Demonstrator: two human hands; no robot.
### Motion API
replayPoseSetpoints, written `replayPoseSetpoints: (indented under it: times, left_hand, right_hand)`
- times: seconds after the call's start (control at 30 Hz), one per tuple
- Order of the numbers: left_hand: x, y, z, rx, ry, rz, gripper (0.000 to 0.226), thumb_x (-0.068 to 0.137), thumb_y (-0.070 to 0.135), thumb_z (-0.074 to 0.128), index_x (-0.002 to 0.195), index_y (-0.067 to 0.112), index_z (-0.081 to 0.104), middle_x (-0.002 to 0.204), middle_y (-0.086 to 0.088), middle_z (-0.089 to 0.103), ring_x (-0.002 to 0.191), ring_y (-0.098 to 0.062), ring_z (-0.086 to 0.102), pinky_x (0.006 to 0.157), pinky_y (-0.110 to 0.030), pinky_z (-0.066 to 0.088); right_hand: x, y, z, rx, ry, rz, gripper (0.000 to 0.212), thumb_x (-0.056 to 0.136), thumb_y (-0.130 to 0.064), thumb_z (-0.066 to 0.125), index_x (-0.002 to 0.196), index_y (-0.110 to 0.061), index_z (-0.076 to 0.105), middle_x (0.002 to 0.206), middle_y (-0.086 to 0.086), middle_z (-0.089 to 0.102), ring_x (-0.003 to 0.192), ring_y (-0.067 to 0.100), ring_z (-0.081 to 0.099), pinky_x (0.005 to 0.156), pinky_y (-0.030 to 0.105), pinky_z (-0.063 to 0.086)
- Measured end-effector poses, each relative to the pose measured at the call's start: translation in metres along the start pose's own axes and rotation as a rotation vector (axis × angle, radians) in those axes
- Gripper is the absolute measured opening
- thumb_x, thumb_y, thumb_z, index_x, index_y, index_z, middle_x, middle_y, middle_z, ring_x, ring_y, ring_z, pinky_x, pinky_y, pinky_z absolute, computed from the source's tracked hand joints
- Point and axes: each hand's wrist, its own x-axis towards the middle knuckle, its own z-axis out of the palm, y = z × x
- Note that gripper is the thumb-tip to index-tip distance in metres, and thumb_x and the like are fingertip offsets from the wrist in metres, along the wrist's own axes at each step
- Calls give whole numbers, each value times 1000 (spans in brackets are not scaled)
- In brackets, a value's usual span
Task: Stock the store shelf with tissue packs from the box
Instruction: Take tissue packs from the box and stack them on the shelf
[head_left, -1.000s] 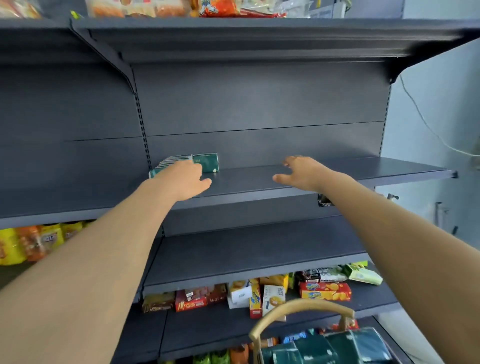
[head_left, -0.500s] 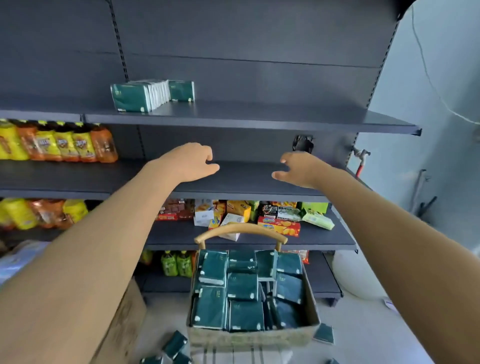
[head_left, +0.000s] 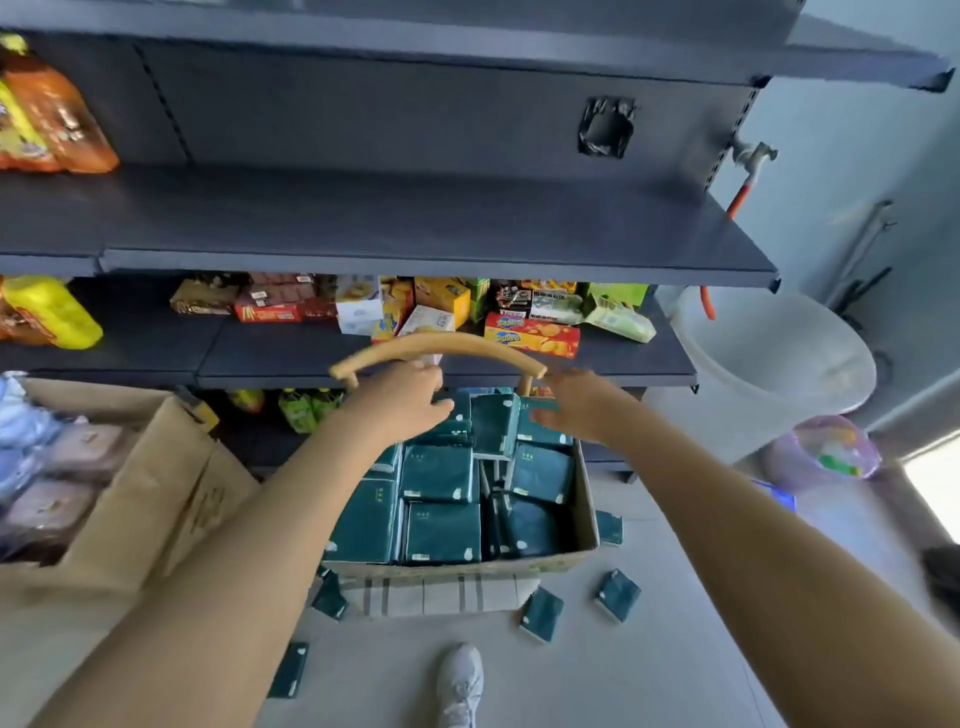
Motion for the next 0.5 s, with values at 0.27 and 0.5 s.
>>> replayPoseSetpoints:
  times: [0.27,0.5]
  left_hand:
    - [58,-26,106,-88,-194,-65,37,96,35,45,119,7,54,124,-8,51,114,-23,49,94,-40,44]
    - [89,-38,165,-5,-247,-101,39,95,34,48,123,7,51,128,-7,46,122,-23,40,97,-39,42]
  right_hand:
    - [75,36,97,30,-256,72,60,97,-43,42,143,-7,30,141,14,42,129,30,40,102,40,38]
    - [107,59,176,108,-240,161,59,94,-34,50,142,-5,30,144,14,36,132,31,34,110,38,31]
